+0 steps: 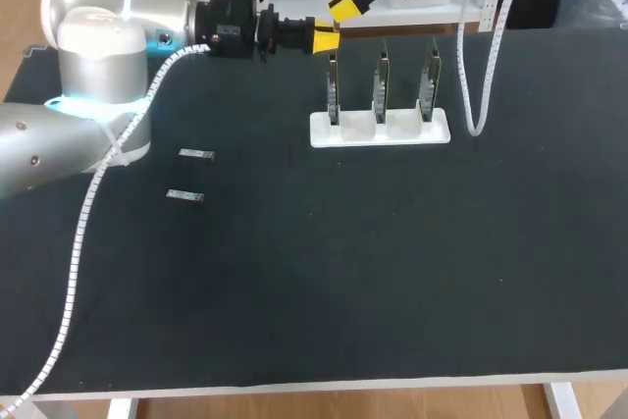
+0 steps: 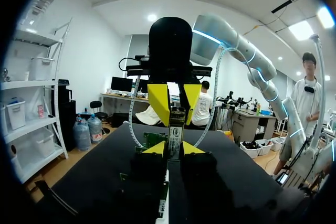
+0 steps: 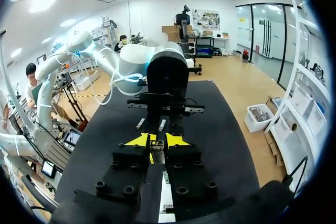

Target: Pick up the optical module with the left hand, and insert it into the network port with the right hand.

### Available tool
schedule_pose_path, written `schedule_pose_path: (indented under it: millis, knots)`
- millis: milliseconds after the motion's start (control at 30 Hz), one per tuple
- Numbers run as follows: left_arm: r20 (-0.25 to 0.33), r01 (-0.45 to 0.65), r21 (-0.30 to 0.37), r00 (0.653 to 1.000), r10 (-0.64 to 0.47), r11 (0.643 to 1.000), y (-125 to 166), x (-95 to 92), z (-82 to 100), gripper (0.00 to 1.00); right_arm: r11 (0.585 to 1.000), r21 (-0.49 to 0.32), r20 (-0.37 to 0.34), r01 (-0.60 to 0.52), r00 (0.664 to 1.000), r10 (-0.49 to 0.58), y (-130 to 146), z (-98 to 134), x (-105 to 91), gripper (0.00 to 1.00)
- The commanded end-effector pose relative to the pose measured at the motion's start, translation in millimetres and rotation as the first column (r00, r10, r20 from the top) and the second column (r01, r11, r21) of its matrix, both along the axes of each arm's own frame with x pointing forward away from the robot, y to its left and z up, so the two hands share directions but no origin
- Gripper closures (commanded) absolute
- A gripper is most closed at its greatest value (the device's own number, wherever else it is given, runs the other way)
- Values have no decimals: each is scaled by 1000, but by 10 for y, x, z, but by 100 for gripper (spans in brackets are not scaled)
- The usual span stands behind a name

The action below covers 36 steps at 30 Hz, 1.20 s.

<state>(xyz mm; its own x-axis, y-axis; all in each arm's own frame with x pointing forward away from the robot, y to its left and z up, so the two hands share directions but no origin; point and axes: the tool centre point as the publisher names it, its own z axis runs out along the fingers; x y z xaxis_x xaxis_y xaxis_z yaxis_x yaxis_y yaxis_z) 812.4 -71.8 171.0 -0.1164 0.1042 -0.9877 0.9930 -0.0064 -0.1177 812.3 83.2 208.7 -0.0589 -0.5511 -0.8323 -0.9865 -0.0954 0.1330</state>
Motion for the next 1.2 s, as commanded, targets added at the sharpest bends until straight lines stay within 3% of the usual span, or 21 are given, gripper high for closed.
schedule_pose_path:
  millis: [33, 100, 133, 167, 567, 600, 833, 1200]
  knots:
    - [1, -7, -1, 1000, 7, 1000, 11, 38, -9, 100, 1000, -2, -4, -7, 1000, 7, 4, 21, -14, 100]
    - [1, -7, -1, 1000, 7, 1000, 11, 38, -9, 98, 1000, -2, -3, -7, 1000, 7, 2, 23, -15, 100]
    - [1, -7, -1, 1000, 7, 1000, 11, 38, -9, 66, 1000, -1, -2, -7, 1000, 7, 0, 25, -17, 100]
    - [1, -7, -1, 1000, 7, 1000, 11, 38, -9, 0, 1000, -1, -2, -7, 1000, 7, 0, 26, -18, 100]
    - [1, -7, -1, 1000, 7, 1000, 11, 38, -9, 0, 1000, 2, 4, -4, 1000, 4, -26, 39, -31, 100]
    - [22, 5, -16, 1000, -5, 1000, 20, 27, 3, 0, 1000, 2, 5, -3, 1000, 3, -29, 40, -33, 100]
    - [69, -30, 146, 997, 20, 989, 51, 27, 16, 0, 1000, 4, 8, -2, 1000, 2, -39, 33, -54, 100]
    - [133, -76, 335, 991, 32, 939, 278, 5, -35, 0, 1000, 6, 13, -8, 1000, 8, -52, 37, -60, 100]
